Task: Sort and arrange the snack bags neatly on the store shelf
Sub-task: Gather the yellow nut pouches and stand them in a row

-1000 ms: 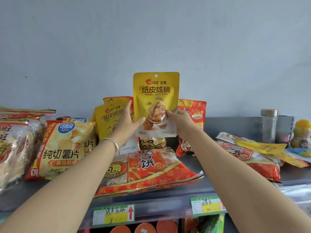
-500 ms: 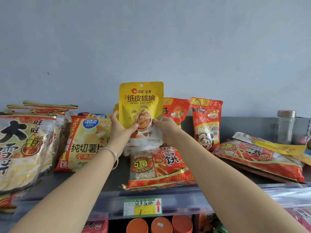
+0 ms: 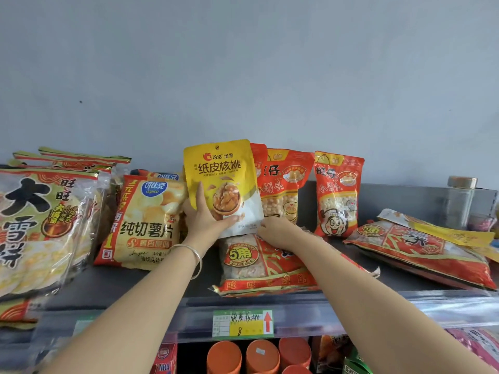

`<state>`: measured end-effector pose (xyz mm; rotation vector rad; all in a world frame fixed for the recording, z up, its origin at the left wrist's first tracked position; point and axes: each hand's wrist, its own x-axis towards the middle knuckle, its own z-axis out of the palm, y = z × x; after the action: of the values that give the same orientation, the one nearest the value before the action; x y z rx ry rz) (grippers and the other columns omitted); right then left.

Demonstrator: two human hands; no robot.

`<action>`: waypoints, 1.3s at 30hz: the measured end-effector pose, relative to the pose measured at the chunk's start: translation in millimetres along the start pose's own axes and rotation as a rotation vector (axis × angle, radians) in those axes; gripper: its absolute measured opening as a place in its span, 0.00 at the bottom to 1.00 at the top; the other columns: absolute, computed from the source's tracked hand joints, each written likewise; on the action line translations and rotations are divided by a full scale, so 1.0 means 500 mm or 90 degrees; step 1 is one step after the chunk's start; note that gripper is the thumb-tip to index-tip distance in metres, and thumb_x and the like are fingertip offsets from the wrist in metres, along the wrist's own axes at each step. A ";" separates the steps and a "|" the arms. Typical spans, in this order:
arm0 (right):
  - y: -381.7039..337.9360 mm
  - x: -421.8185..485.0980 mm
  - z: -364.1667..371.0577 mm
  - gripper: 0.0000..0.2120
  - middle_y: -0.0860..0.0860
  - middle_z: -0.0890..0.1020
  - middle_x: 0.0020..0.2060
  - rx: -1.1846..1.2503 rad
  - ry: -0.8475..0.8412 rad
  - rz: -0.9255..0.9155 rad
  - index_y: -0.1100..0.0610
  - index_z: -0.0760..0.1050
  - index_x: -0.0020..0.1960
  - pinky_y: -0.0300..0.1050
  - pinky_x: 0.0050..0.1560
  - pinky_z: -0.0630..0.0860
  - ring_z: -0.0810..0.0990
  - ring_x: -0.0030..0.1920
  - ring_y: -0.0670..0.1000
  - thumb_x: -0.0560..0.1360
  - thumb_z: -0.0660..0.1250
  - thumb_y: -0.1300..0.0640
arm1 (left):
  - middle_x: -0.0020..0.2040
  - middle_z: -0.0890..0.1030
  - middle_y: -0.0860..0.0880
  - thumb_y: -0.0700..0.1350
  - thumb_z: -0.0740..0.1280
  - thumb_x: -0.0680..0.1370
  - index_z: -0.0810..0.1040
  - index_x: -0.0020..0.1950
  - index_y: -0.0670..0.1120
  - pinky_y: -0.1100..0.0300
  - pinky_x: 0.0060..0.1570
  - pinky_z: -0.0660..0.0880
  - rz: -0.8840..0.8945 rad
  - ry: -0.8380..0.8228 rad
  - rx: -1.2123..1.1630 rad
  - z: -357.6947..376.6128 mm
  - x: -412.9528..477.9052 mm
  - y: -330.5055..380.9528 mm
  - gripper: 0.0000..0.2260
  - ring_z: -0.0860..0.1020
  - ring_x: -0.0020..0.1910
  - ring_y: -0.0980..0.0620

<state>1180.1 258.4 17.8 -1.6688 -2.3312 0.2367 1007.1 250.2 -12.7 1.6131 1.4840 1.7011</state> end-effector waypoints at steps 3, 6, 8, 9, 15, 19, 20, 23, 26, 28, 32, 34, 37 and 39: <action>0.020 -0.013 0.002 0.16 0.48 0.73 0.46 -0.048 -0.011 0.031 0.49 0.64 0.34 0.67 0.67 0.56 0.72 0.56 0.55 0.80 0.49 0.51 | 0.74 0.49 0.44 0.51 0.79 0.64 0.44 0.75 0.61 0.47 0.71 0.60 0.018 -0.001 0.020 0.012 0.005 0.004 0.53 0.56 0.73 0.43; 0.044 -0.013 -0.010 0.16 0.46 0.74 0.43 -0.048 -0.006 0.037 0.49 0.65 0.33 0.71 0.67 0.56 0.74 0.55 0.56 0.77 0.50 0.48 | 0.73 0.49 0.45 0.51 0.79 0.64 0.44 0.75 0.60 0.48 0.71 0.60 0.023 -0.017 0.032 0.029 0.010 0.004 0.52 0.56 0.73 0.43; 0.063 -0.015 -0.017 0.15 0.46 0.73 0.40 -0.040 -0.014 0.025 0.49 0.68 0.34 0.66 0.63 0.65 0.74 0.50 0.55 0.77 0.52 0.48 | 0.73 0.48 0.46 0.52 0.78 0.64 0.44 0.76 0.60 0.50 0.72 0.58 0.024 -0.022 0.045 0.043 0.014 0.002 0.52 0.55 0.73 0.44; 0.073 -0.015 -0.021 0.15 0.47 0.74 0.41 -0.034 -0.019 0.022 0.50 0.70 0.35 0.63 0.60 0.69 0.75 0.49 0.55 0.77 0.53 0.48 | 0.73 0.47 0.46 0.52 0.78 0.65 0.44 0.76 0.59 0.51 0.71 0.57 0.023 -0.021 0.054 0.051 0.016 0.002 0.52 0.55 0.74 0.45; 0.131 -0.027 -0.049 0.12 0.51 0.76 0.43 -0.006 -0.039 0.037 0.53 0.72 0.39 0.49 0.47 0.73 0.75 0.45 0.52 0.76 0.55 0.50 | 0.74 0.47 0.42 0.54 0.77 0.66 0.40 0.77 0.53 0.52 0.69 0.59 0.000 0.015 0.226 0.072 0.032 0.007 0.53 0.58 0.71 0.40; 0.147 -0.033 -0.057 0.14 0.49 0.72 0.38 0.008 -0.033 0.015 0.51 0.68 0.34 0.48 0.49 0.70 0.72 0.45 0.53 0.77 0.55 0.53 | 0.75 0.41 0.41 0.57 0.74 0.68 0.40 0.76 0.55 0.49 0.69 0.58 -0.067 0.011 0.306 0.072 0.031 0.001 0.51 0.58 0.70 0.35; 0.147 -0.032 -0.059 0.14 0.49 0.71 0.36 0.013 -0.034 0.011 0.51 0.67 0.33 0.47 0.47 0.69 0.71 0.44 0.53 0.78 0.55 0.53 | 0.75 0.40 0.41 0.58 0.74 0.68 0.40 0.76 0.55 0.49 0.70 0.58 -0.088 0.005 0.313 0.069 0.031 -0.002 0.51 0.58 0.70 0.34; 0.145 -0.029 -0.064 0.15 0.49 0.70 0.35 0.015 -0.049 -0.008 0.53 0.66 0.32 0.44 0.43 0.67 0.70 0.41 0.51 0.77 0.55 0.55 | 0.75 0.38 0.41 0.56 0.73 0.70 0.41 0.76 0.56 0.49 0.70 0.59 -0.129 -0.007 0.337 0.054 0.029 -0.011 0.48 0.58 0.70 0.34; 0.149 -0.024 -0.065 0.12 0.50 0.72 0.36 0.021 -0.054 -0.025 0.57 0.69 0.35 0.45 0.42 0.68 0.71 0.40 0.51 0.76 0.57 0.56 | 0.75 0.38 0.41 0.54 0.72 0.71 0.43 0.77 0.55 0.50 0.69 0.58 -0.125 0.019 0.371 0.046 0.020 -0.020 0.45 0.57 0.70 0.33; 0.151 -0.021 -0.067 0.10 0.51 0.71 0.36 0.024 -0.055 -0.036 0.59 0.70 0.38 0.45 0.41 0.67 0.70 0.39 0.50 0.76 0.58 0.56 | 0.76 0.38 0.41 0.53 0.72 0.72 0.44 0.77 0.54 0.49 0.69 0.59 -0.111 0.022 0.362 0.052 0.015 -0.021 0.44 0.58 0.71 0.34; 0.158 -0.018 -0.072 0.08 0.51 0.69 0.35 0.023 -0.056 -0.062 0.59 0.68 0.37 0.46 0.40 0.65 0.68 0.37 0.51 0.74 0.58 0.58 | 0.76 0.37 0.42 0.50 0.71 0.73 0.47 0.77 0.56 0.50 0.68 0.60 -0.084 0.032 0.350 0.080 0.015 -0.009 0.42 0.56 0.71 0.35; 0.164 -0.018 -0.074 0.08 0.51 0.68 0.33 0.030 -0.056 -0.070 0.60 0.67 0.36 0.46 0.39 0.64 0.67 0.37 0.51 0.73 0.59 0.59 | 0.76 0.37 0.43 0.50 0.70 0.74 0.49 0.76 0.58 0.47 0.68 0.61 -0.062 0.037 0.369 0.097 0.017 -0.002 0.39 0.55 0.71 0.34; 0.170 -0.017 -0.076 0.07 0.51 0.67 0.32 0.042 -0.065 -0.075 0.59 0.66 0.35 0.47 0.40 0.64 0.67 0.37 0.51 0.72 0.59 0.61 | 0.76 0.36 0.46 0.48 0.67 0.76 0.50 0.75 0.60 0.41 0.65 0.64 -0.052 0.037 0.398 0.114 0.013 0.002 0.35 0.52 0.72 0.34; 0.172 -0.016 -0.078 0.08 0.51 0.66 0.32 0.048 -0.075 -0.081 0.59 0.66 0.34 0.46 0.39 0.64 0.66 0.36 0.51 0.72 0.59 0.61 | 0.76 0.36 0.47 0.48 0.67 0.77 0.50 0.75 0.62 0.40 0.63 0.66 -0.053 0.047 0.410 0.119 0.010 0.004 0.34 0.52 0.71 0.35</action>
<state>1272.0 278.2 29.7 -1.5039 -2.4694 0.4010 1058.8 279.0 -20.9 1.7476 2.2610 1.3146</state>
